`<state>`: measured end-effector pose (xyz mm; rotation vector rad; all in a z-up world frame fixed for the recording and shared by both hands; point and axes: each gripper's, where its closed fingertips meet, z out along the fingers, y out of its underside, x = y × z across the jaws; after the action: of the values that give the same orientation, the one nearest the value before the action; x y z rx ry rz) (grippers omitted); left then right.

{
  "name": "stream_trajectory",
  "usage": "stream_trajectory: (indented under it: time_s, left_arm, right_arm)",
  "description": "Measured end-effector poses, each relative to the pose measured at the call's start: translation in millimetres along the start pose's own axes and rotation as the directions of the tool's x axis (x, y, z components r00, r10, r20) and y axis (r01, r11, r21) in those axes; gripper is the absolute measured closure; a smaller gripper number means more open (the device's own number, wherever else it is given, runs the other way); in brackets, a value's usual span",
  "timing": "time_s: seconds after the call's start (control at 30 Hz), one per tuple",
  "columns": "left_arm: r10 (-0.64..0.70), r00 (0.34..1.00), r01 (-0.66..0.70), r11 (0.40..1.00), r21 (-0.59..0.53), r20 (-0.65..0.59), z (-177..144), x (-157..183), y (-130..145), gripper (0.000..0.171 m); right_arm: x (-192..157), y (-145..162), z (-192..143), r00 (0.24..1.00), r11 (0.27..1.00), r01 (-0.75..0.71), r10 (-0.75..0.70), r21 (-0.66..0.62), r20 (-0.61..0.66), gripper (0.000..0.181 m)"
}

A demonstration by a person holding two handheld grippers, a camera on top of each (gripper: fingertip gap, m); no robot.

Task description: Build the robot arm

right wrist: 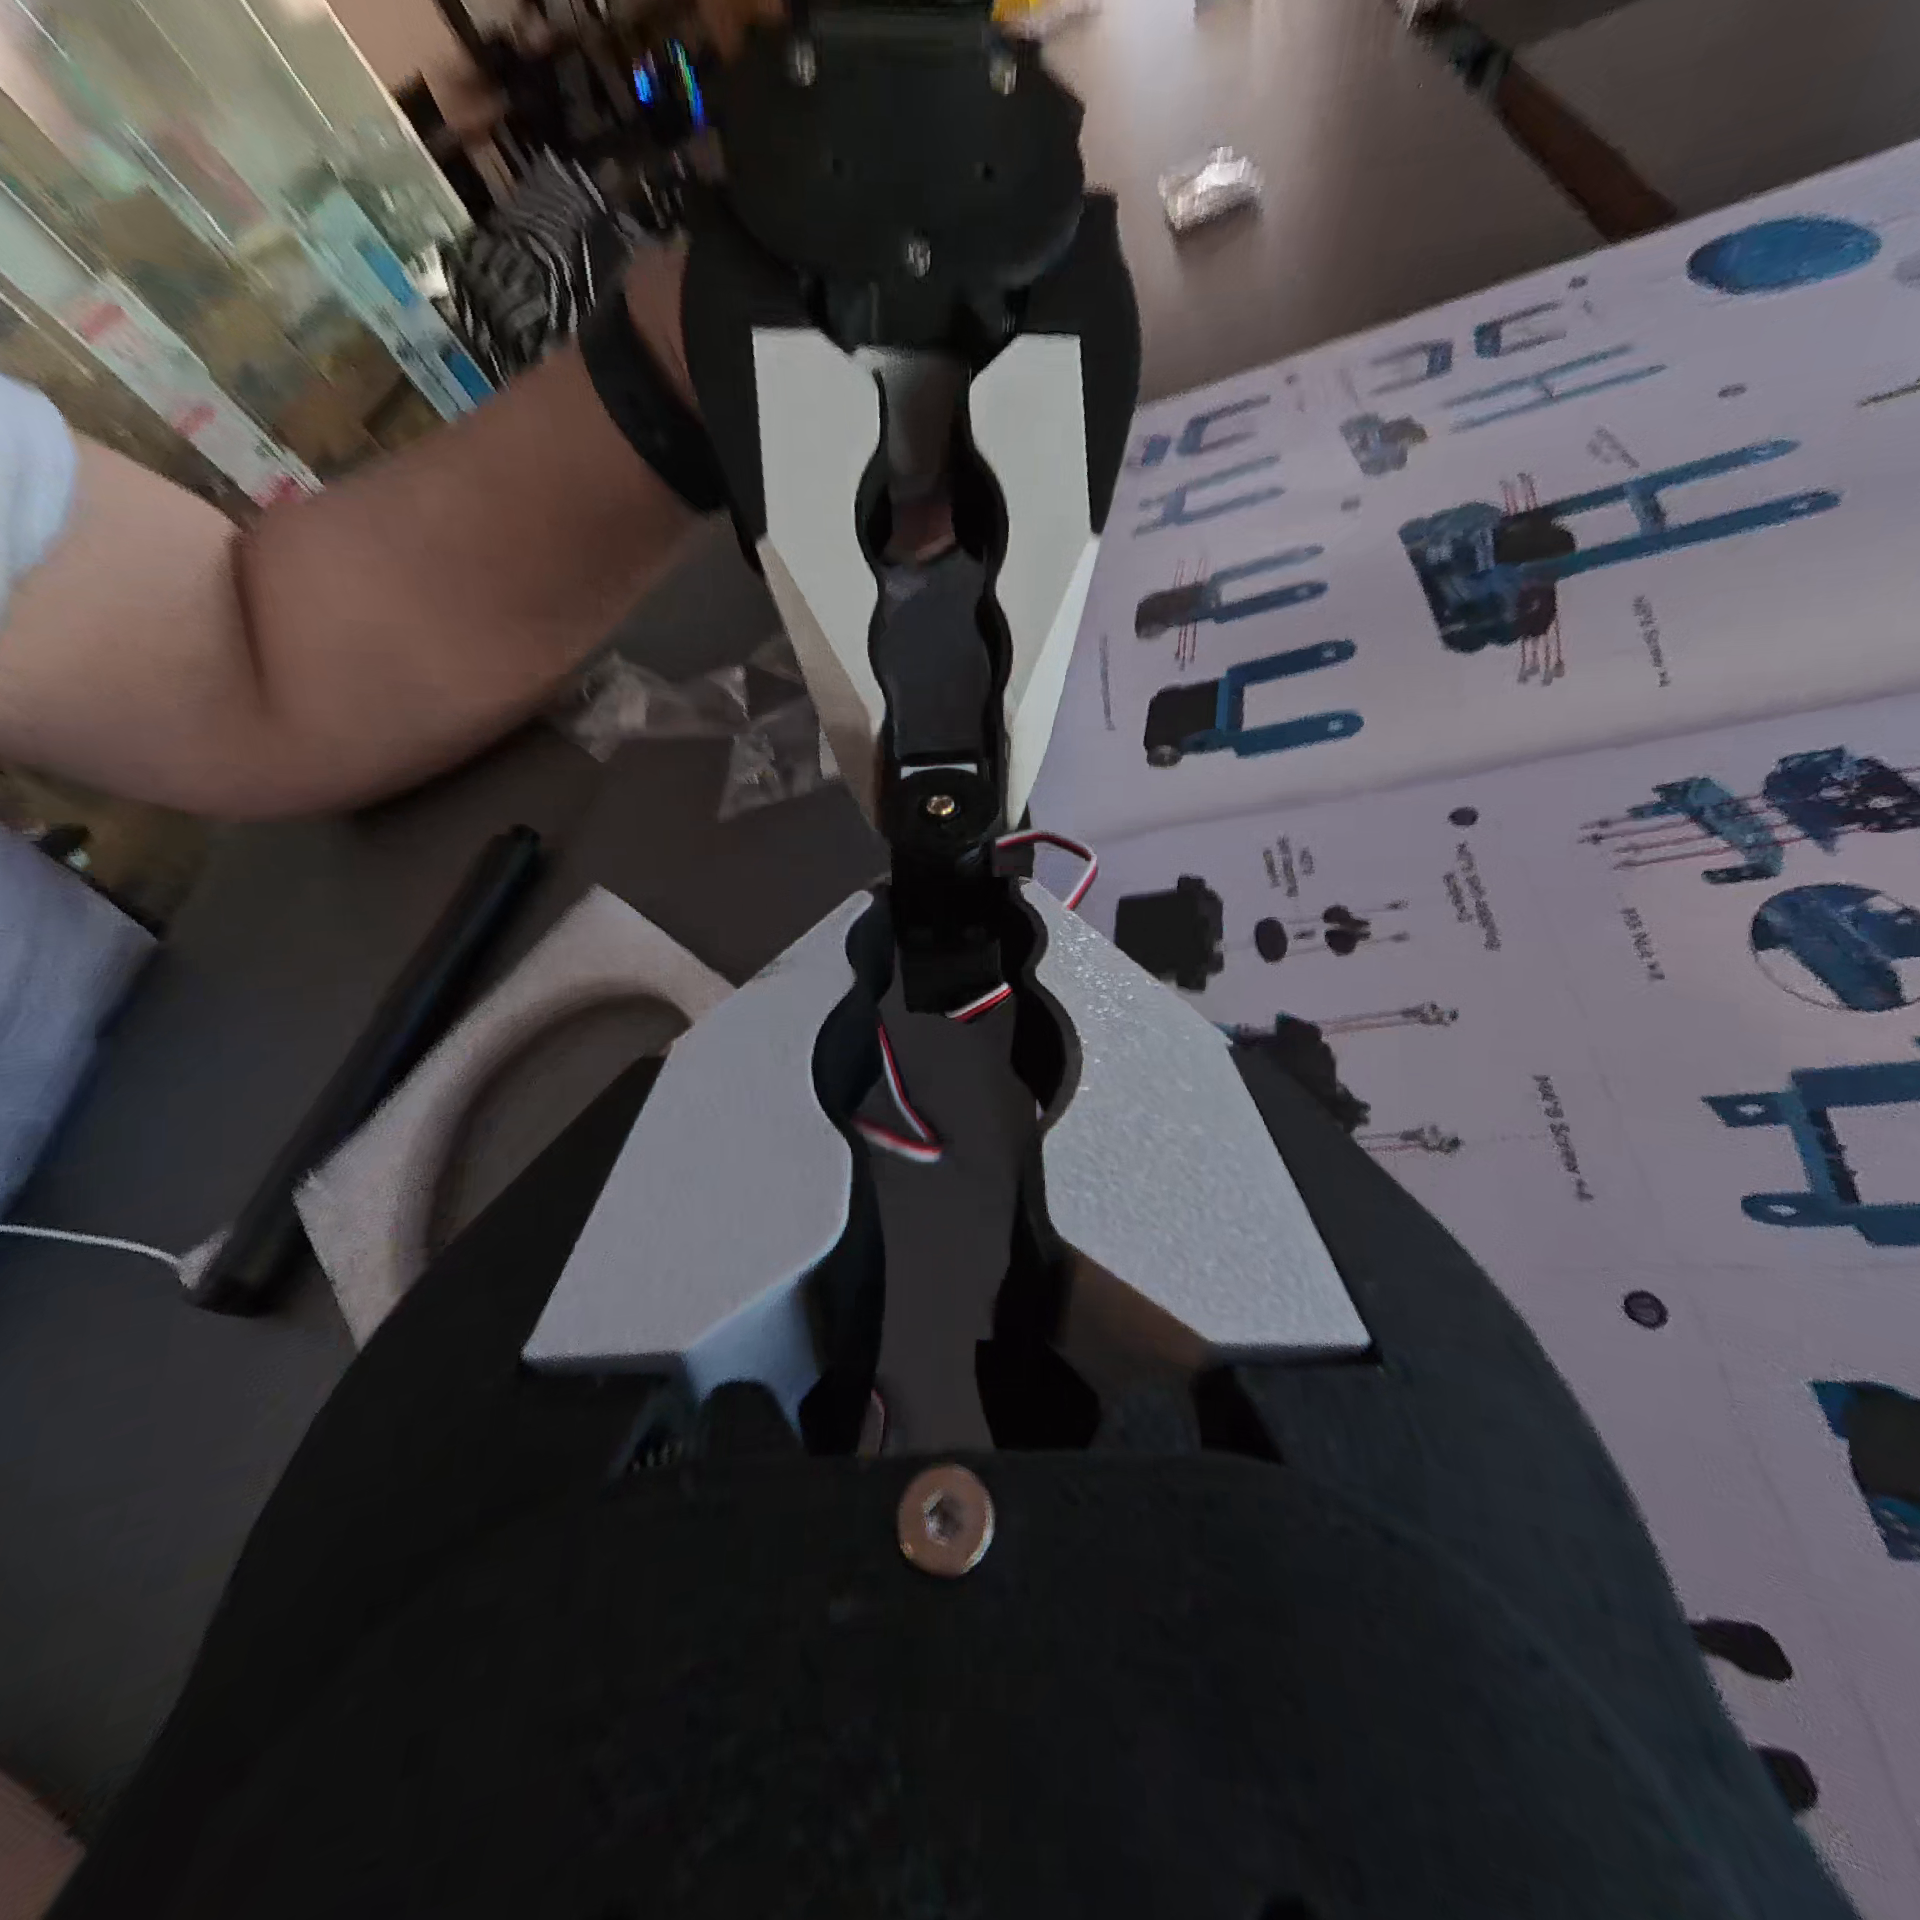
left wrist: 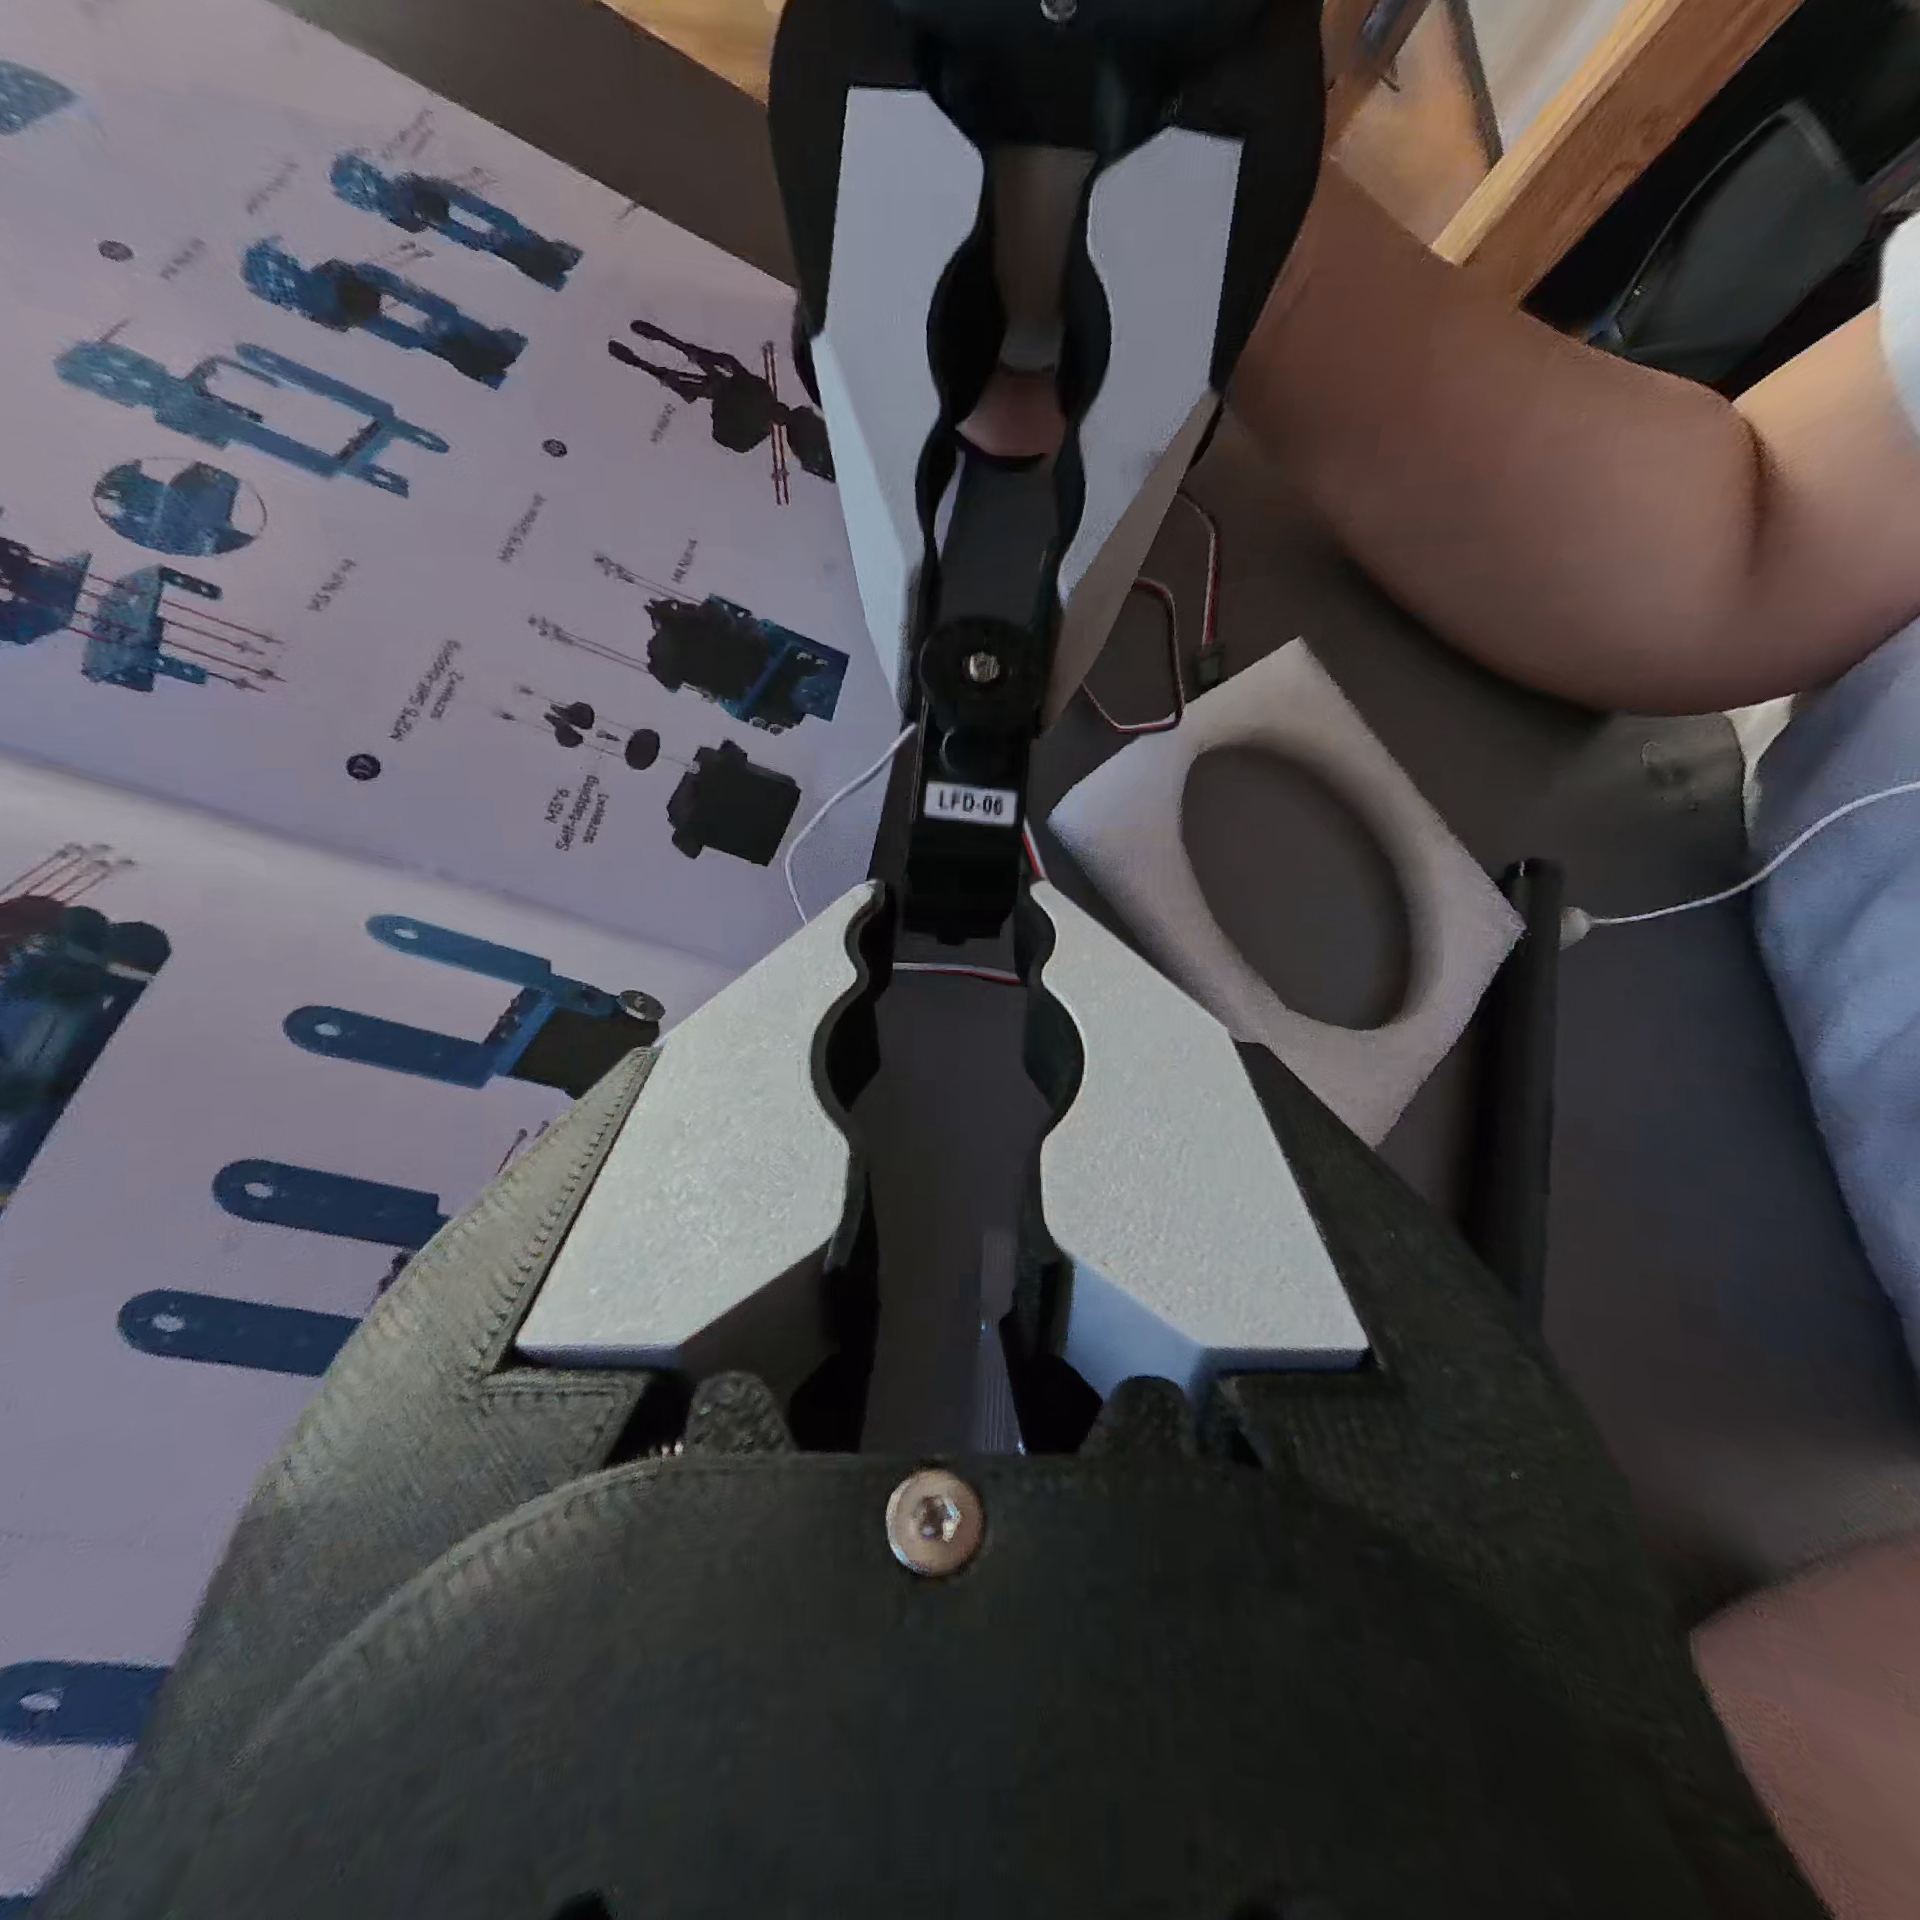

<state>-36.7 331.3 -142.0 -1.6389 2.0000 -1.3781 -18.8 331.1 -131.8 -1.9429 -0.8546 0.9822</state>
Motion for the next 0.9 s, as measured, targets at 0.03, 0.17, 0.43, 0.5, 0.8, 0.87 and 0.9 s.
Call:
stream_trajectory:
  time_s: [0.03, 0.17, 0.43, 0.5, 0.8, 0.87, 0.9]
  left_arm:
    - [0.002, 1.000, -0.002, 1.000, 0.005, -0.003, 1, 0, -1, 0.151]
    - [-0.002, 1.000, 0.002, 1.000, -0.003, 0.015, -1, -2, 1, 0.151]
    - [0.021, 1.000, -0.020, 0.999, -0.045, 0.015, 8, 0, 5, 0.145]
    - [0.023, 1.000, -0.023, 0.999, -0.047, 0.017, 8, 0, 5, 0.146]
    - [0.032, 0.999, -0.031, 0.998, -0.056, 0.021, 9, 1, 8, 0.149]
    - [0.025, 1.000, -0.025, 0.998, -0.052, 0.011, 9, 3, 7, 0.148]
    - [0.025, 1.000, -0.024, 0.999, -0.049, 0.007, 9, 4, 6, 0.148]
  right_arm:
    - [0, 6, 2, 1.000, 0.999, 0.007, -0.007, -0.034, -0.005, 0.162]
    - [2, 11, 4, 0.999, 0.998, 0.032, -0.033, -0.053, -0.020, 0.161]
    - [-1, 18, 0, 0.987, 0.985, 0.152, -0.156, -0.082, -0.045, 0.161]
    - [-1, 18, 0, 0.984, 0.983, 0.166, -0.171, -0.081, -0.053, 0.161]
    - [-5, 10, -11, 0.995, 0.995, 0.099, -0.099, 0.011, -0.009, 0.160]
    - [-7, 11, -11, 0.996, 0.996, 0.091, -0.091, 0.008, 0.003, 0.161]
    - [-8, 12, -11, 0.996, 0.996, 0.084, -0.084, 0.004, 0.011, 0.160]
